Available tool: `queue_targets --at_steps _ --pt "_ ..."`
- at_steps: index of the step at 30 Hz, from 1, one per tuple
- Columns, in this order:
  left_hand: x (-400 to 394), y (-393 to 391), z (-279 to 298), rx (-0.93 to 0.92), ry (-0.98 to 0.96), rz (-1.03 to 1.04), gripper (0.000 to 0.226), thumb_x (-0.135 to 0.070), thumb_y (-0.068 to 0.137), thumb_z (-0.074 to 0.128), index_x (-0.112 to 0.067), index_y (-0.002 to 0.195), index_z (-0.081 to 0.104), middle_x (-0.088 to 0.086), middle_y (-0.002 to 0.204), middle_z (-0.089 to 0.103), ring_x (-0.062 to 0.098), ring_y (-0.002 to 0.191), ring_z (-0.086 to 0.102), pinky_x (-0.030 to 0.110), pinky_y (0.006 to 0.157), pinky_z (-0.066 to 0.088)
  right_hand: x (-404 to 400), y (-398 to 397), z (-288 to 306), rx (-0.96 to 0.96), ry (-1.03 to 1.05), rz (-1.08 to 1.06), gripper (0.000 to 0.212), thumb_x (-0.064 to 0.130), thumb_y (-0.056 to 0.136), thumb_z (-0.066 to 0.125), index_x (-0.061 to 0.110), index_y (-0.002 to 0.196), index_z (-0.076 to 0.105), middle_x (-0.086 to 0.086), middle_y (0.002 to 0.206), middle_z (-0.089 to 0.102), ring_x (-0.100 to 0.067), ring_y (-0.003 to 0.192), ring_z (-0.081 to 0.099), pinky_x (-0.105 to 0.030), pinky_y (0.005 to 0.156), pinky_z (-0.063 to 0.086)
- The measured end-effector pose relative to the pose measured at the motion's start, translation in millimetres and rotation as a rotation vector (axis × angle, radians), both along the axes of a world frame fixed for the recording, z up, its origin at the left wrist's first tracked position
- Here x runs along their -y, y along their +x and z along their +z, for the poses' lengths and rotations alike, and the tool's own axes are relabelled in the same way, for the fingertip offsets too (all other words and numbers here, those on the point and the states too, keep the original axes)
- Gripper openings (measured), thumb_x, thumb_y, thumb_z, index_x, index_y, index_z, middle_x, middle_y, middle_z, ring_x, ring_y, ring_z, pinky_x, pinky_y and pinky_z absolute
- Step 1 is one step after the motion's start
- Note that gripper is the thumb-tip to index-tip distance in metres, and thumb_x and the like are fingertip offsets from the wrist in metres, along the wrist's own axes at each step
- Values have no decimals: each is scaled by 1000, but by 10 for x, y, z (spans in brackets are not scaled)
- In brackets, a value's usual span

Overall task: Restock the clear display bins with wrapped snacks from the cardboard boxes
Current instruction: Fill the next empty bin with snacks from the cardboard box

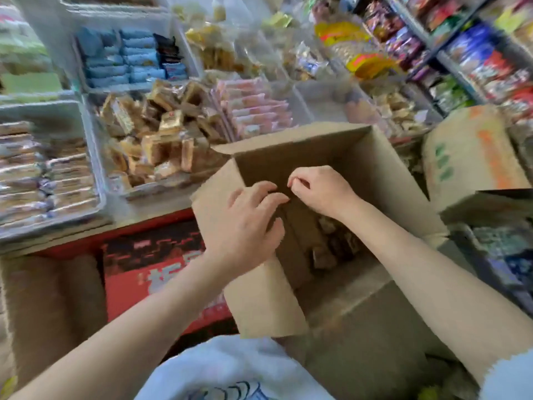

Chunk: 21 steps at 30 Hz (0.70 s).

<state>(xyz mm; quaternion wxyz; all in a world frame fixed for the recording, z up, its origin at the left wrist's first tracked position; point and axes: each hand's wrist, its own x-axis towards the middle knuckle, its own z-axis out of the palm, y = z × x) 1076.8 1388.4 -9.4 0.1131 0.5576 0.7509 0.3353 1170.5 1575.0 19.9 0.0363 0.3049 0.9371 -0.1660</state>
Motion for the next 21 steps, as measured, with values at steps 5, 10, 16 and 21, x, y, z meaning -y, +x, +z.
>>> queue_targets --at_steps 5,10,16,21 --pt "-797 654 12 -135 -44 -117 32 -30 100 47 -22 127 62 0 127 61 17 110 60 36 100 40 -531 548 -428 410 -60 151 13 24 100 46 20 94 57 3 94 63 -18 81 57 -34 67 45" --pt "-1115 851 -204 -210 -177 -89 37 -32 101 48 -21 136 56 3 133 56 18 108 61 34 94 46 -909 764 -1053 651 -43 334 29 7 98 51 14 126 52 -5 111 60 -18 78 55 -27 62 46" --pt "-1174 766 -287 -260 -263 4 38 -26 97 54 -14 133 59 10 132 57 24 101 65 39 86 51 -1029 1084 -2072 1021 247 883 40 29 103 51 25 143 46 -8 140 54 -29 120 58 -43 94 53" --pt "-1228 741 -367 -263 -269 49 36 -22 94 58 -12 128 61 11 127 59 26 103 64 40 85 51 -1034 1177 -2387 1024 250 1205 69 24 101 52 26 159 14 -17 164 9 -39 144 27 -46 105 39"
